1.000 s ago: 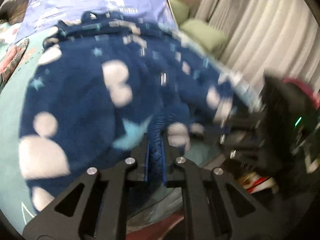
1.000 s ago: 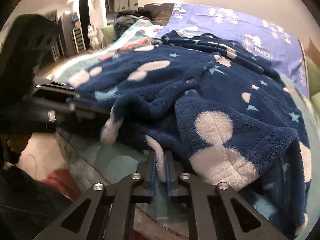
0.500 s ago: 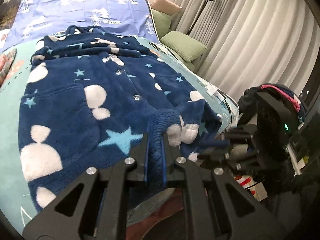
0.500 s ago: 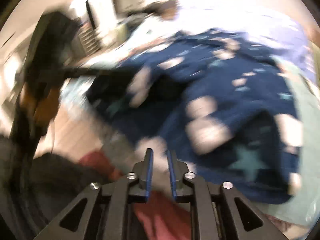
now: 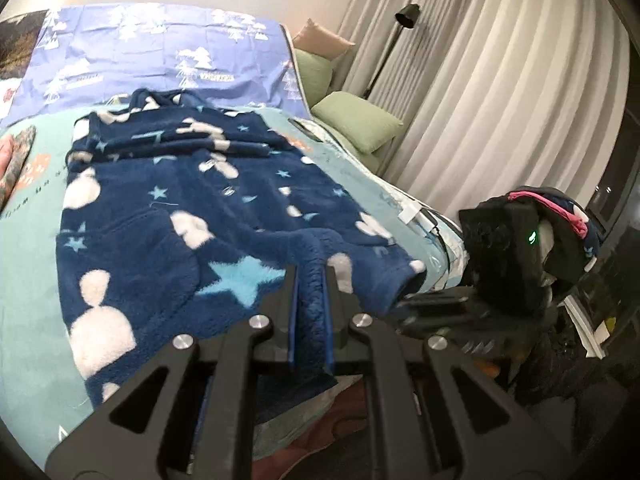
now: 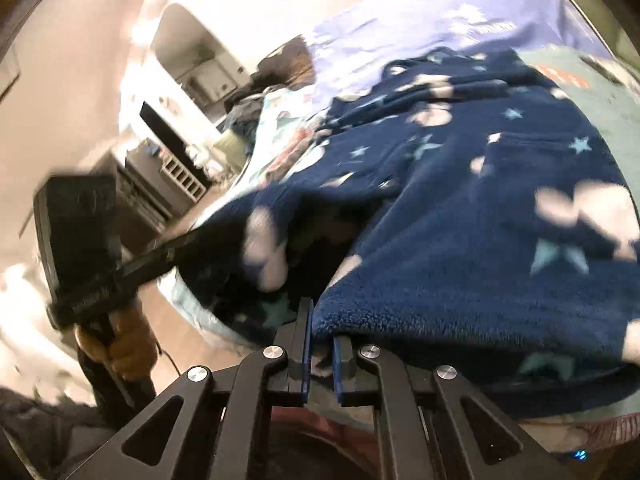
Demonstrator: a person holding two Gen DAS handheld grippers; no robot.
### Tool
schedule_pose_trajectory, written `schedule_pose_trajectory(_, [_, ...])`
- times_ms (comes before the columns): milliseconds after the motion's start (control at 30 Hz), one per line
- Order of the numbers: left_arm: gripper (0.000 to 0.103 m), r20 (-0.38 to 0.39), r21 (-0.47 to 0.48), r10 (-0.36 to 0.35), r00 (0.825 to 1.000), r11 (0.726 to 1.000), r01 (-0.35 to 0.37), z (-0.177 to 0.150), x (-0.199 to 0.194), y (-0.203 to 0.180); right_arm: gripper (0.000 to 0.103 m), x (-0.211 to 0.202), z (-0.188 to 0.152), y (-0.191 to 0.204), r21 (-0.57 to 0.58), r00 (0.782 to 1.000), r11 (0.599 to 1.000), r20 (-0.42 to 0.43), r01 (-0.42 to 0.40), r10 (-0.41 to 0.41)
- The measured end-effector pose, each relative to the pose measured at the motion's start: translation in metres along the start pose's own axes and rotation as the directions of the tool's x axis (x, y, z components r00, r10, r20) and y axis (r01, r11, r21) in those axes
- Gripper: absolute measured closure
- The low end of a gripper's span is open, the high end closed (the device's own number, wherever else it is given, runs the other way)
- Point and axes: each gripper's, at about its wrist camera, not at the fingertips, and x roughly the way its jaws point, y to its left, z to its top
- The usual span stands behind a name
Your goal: Fold small clothes
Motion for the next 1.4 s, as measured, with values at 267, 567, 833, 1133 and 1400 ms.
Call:
schedule_pose_trajectory(267, [0.091, -0.162, 0.007, 0.005, 0.987, 1.000, -0.004, -0.027, 0.040, 0.003, 0.078, 0.026, -0.025, -0.035, 0.097, 0.979, 0.995, -0.203, 0.037, -0.017])
schedule_pose_trajectory(567, [0.091, -0.183, 0.012, 0.010, 0.983, 1.000, -0.008, -0.032, 0.043, 0.002, 0.055, -0.018, 0.009, -0.013, -0.014, 0.998, 1.000, -0.053, 0.019, -0.020])
schedule_pose_trajectory(833, [0.091, -0.180, 0.023, 0.076, 0.981, 0.997, -0.073, -0.035, 0.042, 0.005, 0.038, 0.040, 0.025, -0.046, 0.196, 0.977, 0.973, -0.151, -0.120, 0.151])
schedule_pose_trajectory(1133, [0.063, -0.197, 0.026, 0.083, 0.977, 0.997, -0.079, -0.041, 0.046, 0.009, 0.088, 0.044, 0.031, -0.030, 0.098, 0.985, 0.989, -0.121, -0.108, 0.119])
schedule_pose_trajectory(1400, [0.032, -0.114, 0.070, 0.191, 0.975, 0.981, -0.184, -0.042, 0.014, 0.012, 0.094, -0.009, 0.038, -0.011, -0.008, 0.999, 0.999, -0.023, 0.045, -0.045])
